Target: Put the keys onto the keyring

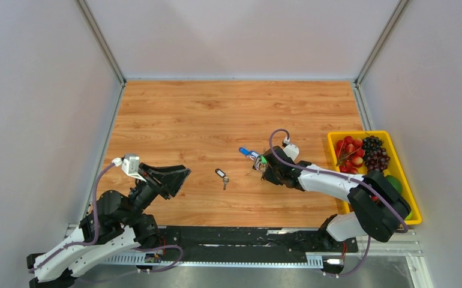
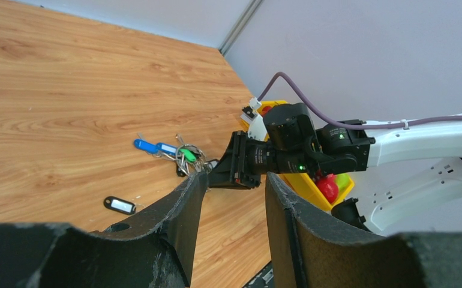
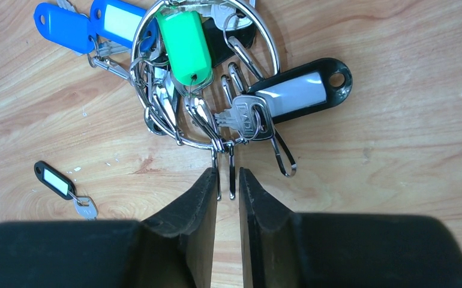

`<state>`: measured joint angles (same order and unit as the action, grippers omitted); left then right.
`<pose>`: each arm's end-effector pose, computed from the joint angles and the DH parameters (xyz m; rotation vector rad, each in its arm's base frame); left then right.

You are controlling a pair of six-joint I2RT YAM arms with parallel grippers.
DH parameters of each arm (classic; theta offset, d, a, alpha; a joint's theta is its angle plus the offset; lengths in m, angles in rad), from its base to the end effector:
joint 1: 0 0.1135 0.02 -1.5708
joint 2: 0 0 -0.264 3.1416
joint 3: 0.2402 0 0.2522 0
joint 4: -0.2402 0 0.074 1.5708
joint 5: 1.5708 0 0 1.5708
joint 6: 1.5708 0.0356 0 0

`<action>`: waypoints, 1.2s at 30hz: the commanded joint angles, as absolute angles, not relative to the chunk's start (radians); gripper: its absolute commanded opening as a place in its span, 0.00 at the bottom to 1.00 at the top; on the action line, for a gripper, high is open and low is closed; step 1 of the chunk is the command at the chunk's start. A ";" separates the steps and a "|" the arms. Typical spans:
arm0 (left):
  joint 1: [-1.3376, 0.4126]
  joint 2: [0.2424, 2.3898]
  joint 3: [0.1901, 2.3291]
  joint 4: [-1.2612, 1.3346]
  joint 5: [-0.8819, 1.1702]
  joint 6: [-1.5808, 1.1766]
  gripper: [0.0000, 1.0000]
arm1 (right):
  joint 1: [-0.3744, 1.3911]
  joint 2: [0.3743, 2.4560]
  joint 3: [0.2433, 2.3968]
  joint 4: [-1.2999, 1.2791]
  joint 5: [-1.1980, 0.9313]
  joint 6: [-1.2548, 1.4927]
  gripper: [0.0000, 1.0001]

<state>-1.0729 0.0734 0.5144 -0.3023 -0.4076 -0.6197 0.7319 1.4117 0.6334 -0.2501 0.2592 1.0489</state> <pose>0.0402 -0.0445 0.3064 -0.0101 1.5385 -1.0832 0.1926 0.1607 0.1521 0.5001 2.5355 0.3464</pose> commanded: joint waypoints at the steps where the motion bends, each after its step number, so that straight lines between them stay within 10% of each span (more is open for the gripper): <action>1: -1.071 0.087 0.532 -0.270 -0.395 -0.615 0.51 | 0.738 1.373 0.609 -0.261 0.264 1.057 0.26; 36: -1.071 0.123 0.540 -0.246 -0.381 -0.613 0.50 | 0.738 1.342 0.586 -0.210 0.285 1.067 0.34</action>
